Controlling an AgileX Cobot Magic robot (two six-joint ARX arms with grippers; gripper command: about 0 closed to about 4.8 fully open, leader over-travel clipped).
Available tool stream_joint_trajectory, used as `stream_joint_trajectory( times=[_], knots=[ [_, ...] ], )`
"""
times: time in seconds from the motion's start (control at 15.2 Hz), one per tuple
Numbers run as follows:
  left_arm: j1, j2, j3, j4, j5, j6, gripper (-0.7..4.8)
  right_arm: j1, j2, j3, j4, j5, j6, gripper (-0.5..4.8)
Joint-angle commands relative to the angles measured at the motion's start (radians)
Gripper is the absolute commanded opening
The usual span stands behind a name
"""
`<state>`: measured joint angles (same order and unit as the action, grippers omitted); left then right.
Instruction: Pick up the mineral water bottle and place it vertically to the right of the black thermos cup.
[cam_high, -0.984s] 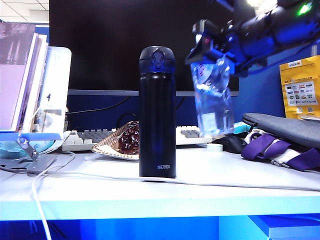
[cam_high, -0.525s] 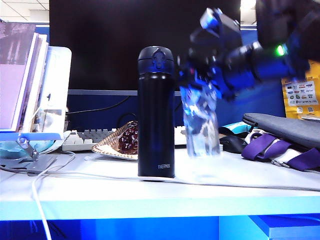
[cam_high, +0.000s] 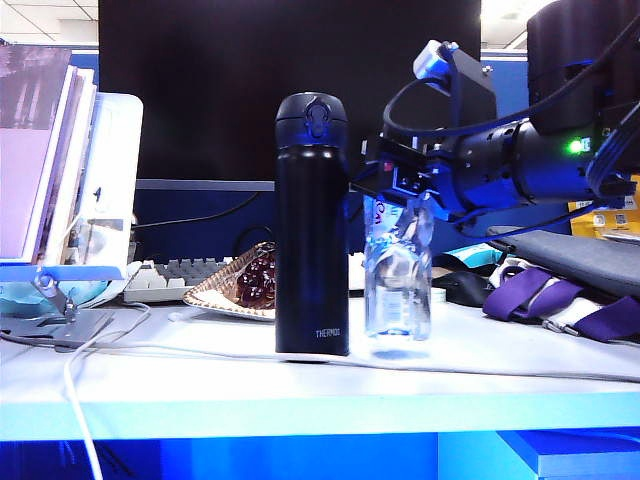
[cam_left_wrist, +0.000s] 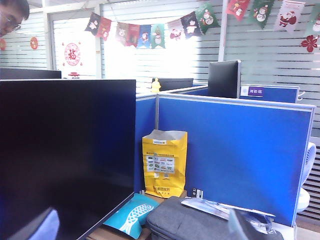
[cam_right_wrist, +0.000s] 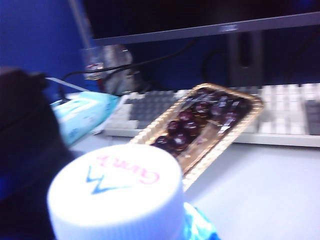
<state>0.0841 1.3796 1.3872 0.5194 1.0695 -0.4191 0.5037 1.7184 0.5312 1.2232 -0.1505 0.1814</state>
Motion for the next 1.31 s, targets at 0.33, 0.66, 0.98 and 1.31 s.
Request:
stream_joint_trajectory(
  times=[0.33, 0.66, 0.98, 1.31],
  knots=[
    [0.000, -0.003, 0.003, 0.008, 0.000, 0.000, 4.79, 0.003, -0.010, 0.008, 0.143, -0.009, 0.006, 3.92],
    [0.000, -0.003, 0.003, 0.008, 0.001, 0.000, 4.79, 0.003, -0.089, 0.009, 0.168, -0.008, 0.036, 3.51],
    [0.000, -0.003, 0.003, 0.005, 0.000, 0.000, 4.79, -0.010, -0.389, 0.014, -0.021, -0.007, -0.027, 1.22],
    [0.000, -0.003, 0.003, -0.015, 0.000, 0.000, 4.79, -0.010, -0.763, 0.018, -0.262, 0.001, -0.061, -0.01]
  ],
)
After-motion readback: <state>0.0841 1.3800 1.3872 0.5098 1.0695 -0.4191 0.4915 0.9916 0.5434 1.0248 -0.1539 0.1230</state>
